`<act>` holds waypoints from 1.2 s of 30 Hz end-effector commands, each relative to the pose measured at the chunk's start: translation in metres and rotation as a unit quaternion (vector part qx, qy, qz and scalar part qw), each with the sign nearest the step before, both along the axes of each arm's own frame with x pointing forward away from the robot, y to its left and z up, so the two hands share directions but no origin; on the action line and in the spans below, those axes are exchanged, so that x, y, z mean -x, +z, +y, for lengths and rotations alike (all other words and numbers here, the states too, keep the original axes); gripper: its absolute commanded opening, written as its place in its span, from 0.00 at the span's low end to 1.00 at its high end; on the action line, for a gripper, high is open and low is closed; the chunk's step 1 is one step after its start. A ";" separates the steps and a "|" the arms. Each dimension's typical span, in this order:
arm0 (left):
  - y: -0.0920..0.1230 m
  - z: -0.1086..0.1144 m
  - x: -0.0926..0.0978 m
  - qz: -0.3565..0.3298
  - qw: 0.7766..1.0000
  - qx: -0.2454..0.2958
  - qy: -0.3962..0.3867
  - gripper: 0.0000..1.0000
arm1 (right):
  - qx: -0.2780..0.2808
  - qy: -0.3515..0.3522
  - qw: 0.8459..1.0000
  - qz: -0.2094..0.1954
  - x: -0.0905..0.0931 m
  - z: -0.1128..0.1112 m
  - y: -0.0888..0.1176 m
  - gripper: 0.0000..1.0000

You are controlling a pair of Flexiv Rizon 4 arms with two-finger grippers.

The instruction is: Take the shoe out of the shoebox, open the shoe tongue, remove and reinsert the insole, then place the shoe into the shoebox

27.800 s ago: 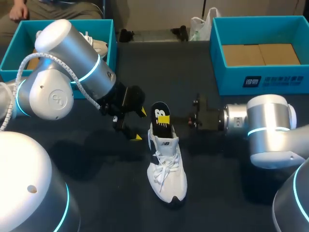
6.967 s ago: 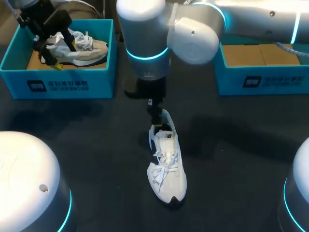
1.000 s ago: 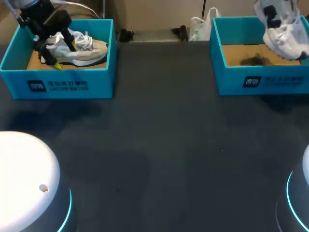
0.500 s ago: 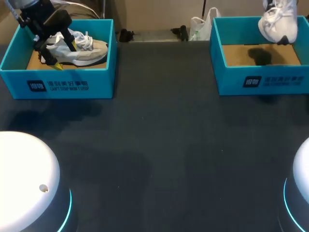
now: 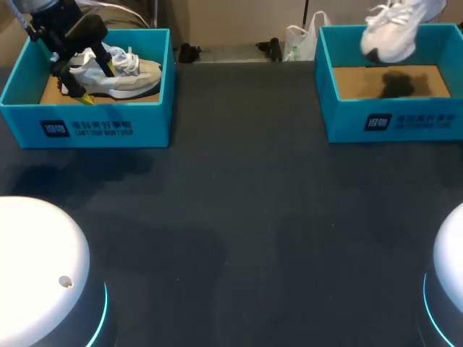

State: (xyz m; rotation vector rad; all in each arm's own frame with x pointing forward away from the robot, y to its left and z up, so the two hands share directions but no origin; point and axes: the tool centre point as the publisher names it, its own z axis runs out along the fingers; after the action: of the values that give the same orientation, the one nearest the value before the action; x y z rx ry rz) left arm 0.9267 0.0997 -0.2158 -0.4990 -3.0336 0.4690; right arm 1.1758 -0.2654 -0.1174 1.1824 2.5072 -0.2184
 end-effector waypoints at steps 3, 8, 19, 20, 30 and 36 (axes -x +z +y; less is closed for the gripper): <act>0.000 0.000 0.001 0.000 1.000 -0.001 0.000 1.00 | 0.001 -0.087 0.996 -0.008 -0.001 0.000 0.002 0.00; 0.000 0.000 0.001 0.000 1.000 -0.001 0.000 1.00 | -0.030 -0.185 0.982 -0.025 0.012 -0.023 -0.009 0.00; 0.000 0.000 0.001 0.000 1.000 -0.001 0.000 1.00 | -0.016 -0.303 0.951 -0.058 0.036 -0.048 -0.023 0.00; 0.000 0.000 0.001 0.000 1.000 -0.001 0.000 1.00 | -0.016 -0.308 0.949 -0.060 0.037 -0.049 -0.025 0.00; 0.000 0.000 0.001 0.000 1.000 -0.001 0.000 1.00 | -0.005 -0.359 0.932 -0.038 0.039 -0.061 -0.051 0.00; 0.000 0.000 0.001 0.000 1.000 -0.001 0.000 1.00 | -0.005 -0.359 0.932 -0.038 0.039 -0.061 -0.051 0.00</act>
State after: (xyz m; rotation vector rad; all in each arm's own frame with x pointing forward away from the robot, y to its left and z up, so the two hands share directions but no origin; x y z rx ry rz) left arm 0.9267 0.0997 -0.2158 -0.4991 -3.0336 0.4690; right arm 1.1338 -0.3267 -0.1708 2.0196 1.9020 -0.3246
